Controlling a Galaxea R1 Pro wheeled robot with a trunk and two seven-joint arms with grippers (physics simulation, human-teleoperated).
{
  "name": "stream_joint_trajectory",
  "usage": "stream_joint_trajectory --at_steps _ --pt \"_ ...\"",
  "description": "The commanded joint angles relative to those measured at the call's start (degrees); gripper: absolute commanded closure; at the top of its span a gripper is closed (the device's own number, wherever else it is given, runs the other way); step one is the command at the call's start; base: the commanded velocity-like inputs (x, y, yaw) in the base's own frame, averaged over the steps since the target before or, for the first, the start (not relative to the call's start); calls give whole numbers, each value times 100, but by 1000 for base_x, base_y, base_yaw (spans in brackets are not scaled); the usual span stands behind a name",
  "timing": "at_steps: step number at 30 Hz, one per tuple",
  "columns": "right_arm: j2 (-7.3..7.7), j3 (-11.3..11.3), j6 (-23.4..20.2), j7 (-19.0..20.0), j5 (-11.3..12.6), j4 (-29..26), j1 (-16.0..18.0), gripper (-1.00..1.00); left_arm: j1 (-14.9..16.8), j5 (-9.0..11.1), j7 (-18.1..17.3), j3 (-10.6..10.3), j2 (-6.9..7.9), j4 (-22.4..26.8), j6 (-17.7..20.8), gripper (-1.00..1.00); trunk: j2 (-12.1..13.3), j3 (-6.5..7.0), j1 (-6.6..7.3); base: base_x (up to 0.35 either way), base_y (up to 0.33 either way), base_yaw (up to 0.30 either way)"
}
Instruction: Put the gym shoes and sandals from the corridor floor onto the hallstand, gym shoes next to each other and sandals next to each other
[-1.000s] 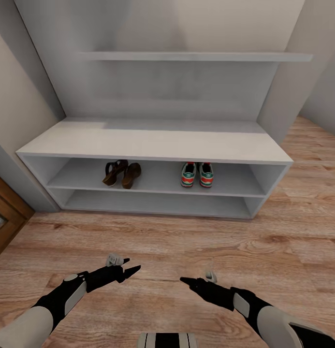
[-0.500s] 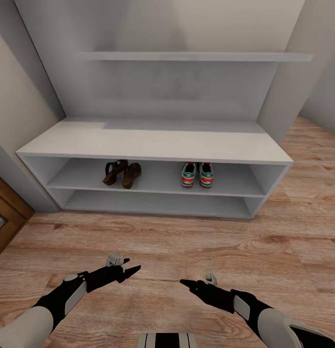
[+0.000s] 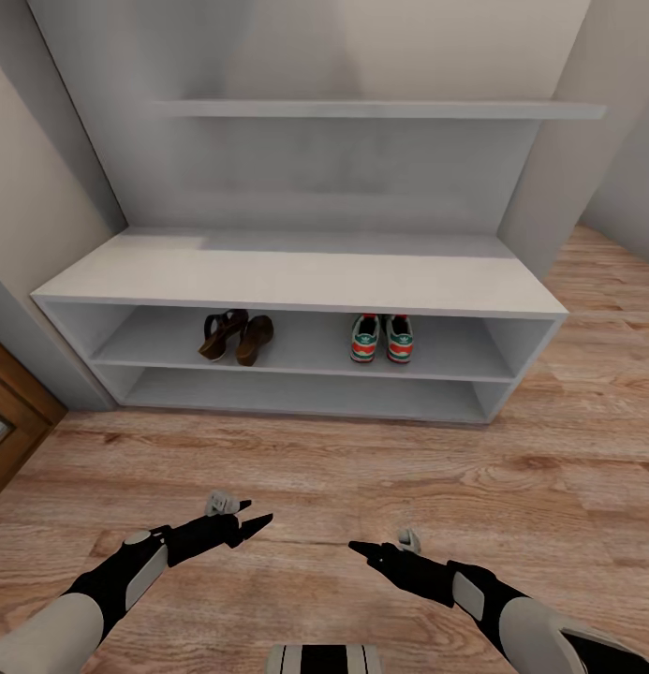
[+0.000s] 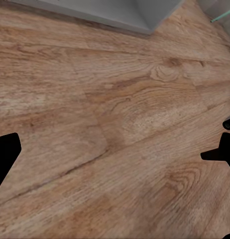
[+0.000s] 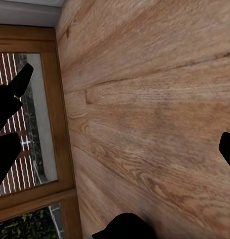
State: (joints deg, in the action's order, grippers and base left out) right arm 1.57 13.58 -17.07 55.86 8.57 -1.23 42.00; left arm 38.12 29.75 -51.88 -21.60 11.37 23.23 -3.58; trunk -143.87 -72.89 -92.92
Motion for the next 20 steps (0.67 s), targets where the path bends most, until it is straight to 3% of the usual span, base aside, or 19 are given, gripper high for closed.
stream_joint_trajectory --at_steps 1,20 --pt "1 -17 -60 11 60 0 2 -100 5 37 3 -46 6 -3 -37 -100 -2 -4 1 0 0 0" --pt "1 -16 -60 10 59 0 2 -100 6 31 3 -46 5 -3 -37 -100 -2 -4 1 0 0 0"
